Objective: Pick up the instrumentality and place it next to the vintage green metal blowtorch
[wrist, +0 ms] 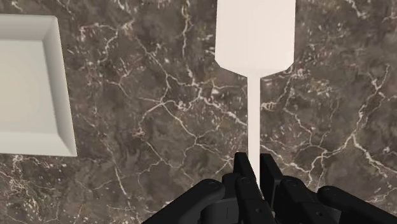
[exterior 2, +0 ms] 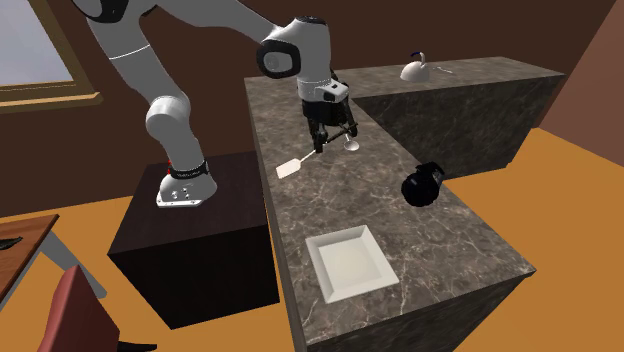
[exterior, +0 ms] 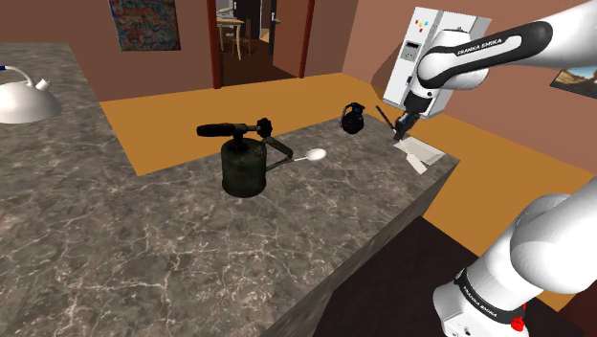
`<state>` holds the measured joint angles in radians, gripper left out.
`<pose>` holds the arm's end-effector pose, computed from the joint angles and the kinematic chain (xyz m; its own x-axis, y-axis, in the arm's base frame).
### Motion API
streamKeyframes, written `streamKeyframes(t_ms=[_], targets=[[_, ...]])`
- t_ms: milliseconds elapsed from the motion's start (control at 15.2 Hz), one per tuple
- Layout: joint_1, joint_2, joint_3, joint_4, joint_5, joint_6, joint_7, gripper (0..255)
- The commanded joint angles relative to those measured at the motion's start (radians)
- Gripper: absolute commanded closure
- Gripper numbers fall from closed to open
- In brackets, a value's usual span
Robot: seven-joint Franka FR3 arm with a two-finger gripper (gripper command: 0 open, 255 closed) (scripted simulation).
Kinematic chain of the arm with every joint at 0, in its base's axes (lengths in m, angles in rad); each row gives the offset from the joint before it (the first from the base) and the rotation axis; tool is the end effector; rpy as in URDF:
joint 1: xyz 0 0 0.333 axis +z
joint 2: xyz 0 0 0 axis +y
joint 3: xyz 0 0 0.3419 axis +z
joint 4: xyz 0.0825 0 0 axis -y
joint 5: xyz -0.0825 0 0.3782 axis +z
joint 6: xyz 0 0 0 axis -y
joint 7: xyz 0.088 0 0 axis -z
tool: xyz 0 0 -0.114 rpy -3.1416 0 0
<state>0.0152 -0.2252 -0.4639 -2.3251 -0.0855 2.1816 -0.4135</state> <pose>0.4210 -0.2141 0.4469 0.9976 0.0189 0.0671 0.0190 -0.9998 -0.0002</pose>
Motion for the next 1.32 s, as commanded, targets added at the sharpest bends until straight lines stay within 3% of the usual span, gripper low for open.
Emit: streamKeyframes(t_ms=[0,1254], targets=[[0.0,-0.014,0.005,0.015,-0.005,-0.029,0.007,255],[0.002,-0.076,0.035,0.218,-0.016,-0.29,0.026,255]])
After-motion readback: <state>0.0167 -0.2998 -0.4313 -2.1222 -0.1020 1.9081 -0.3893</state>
